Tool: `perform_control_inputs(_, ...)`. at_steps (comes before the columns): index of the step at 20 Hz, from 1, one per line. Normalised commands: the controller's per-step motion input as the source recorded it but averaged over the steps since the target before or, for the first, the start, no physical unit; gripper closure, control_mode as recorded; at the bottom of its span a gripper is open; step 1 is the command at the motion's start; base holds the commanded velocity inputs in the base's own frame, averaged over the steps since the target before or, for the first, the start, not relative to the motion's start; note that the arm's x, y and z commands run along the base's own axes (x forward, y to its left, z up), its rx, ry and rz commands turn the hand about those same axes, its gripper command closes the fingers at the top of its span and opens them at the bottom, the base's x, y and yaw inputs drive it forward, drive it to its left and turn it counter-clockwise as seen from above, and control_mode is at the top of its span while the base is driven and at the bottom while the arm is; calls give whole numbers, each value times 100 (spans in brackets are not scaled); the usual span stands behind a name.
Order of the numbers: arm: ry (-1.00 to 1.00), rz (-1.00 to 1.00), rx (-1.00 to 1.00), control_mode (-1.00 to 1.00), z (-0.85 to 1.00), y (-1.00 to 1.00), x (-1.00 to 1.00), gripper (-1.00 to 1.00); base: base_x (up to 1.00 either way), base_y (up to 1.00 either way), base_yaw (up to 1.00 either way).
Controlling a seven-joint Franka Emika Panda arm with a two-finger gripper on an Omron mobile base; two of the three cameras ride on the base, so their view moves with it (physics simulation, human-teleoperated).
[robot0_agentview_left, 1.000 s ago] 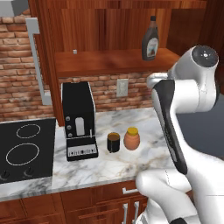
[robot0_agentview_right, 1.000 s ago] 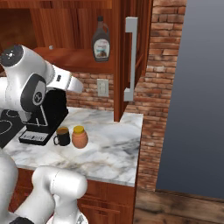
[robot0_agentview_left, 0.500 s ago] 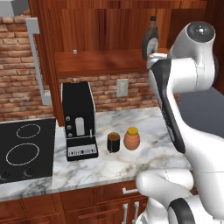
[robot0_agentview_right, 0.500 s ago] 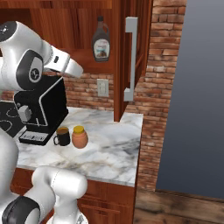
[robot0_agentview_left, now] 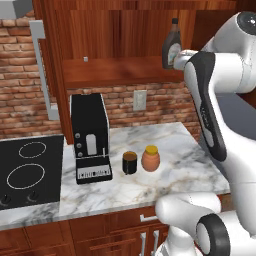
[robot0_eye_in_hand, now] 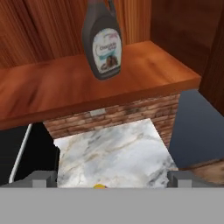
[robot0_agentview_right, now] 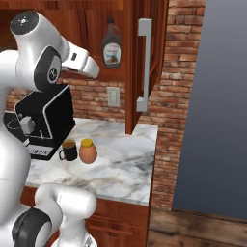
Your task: Pick the syrup bottle and honey bottle from the cabinet and place them next to the mug.
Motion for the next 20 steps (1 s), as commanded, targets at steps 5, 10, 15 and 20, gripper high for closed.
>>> perform_control_inputs(5,-8,10,0,-100,1,-9,32,-100,0,0,0)
perform_control_inputs(10,-10,5,0,-100,10,-15,36,-100,0,0,0)
perform_control_inputs(15,-7,4,0,-100,2,-8,60,-100,0,0,0)
perform_control_inputs(20,-3,1,0,-100,15,0,67,-100,0,0,0)
